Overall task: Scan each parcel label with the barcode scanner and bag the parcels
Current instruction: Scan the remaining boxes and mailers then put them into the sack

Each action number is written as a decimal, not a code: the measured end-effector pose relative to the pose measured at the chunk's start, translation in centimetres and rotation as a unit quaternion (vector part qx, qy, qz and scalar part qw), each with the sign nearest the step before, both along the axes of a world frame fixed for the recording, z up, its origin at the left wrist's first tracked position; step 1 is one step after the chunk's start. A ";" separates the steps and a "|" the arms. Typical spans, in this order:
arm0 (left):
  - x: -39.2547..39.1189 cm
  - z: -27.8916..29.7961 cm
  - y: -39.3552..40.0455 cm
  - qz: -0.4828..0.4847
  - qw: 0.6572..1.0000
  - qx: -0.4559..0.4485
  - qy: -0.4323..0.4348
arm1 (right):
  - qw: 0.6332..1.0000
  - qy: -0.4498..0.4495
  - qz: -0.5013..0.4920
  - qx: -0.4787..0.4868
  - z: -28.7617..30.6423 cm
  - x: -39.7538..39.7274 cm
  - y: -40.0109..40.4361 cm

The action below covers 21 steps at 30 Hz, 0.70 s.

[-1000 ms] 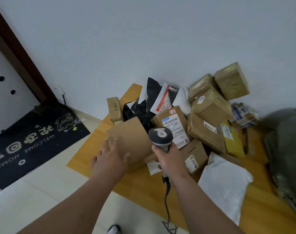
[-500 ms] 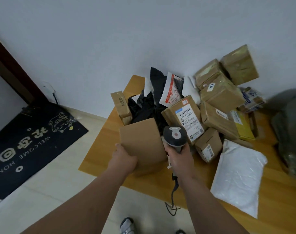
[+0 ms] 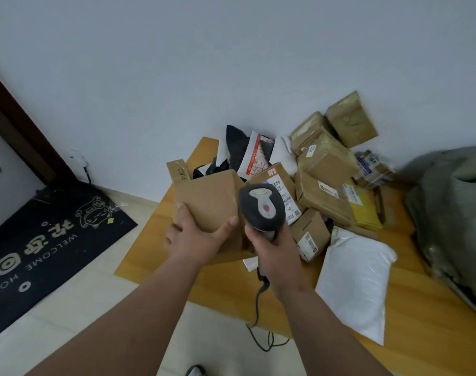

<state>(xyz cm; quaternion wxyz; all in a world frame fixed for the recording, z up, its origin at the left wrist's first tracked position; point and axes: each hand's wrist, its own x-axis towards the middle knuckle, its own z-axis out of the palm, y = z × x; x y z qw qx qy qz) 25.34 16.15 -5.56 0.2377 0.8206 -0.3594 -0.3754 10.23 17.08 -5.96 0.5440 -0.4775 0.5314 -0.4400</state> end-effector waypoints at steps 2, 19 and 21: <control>-1.2 0.8 -0.4 0.008 0.999 -0.032 -0.011 | 1.000 -0.016 -0.017 0.002 0.4 -1.1 0.4; -13.4 6.7 0.5 0.016 0.952 -0.262 0.155 | 0.929 -0.225 -0.231 0.182 3.8 -14.8 -0.5; -14.7 7.4 0.6 0.011 0.953 -0.259 0.154 | 0.923 -0.234 -0.242 0.186 3.5 -16.5 -0.3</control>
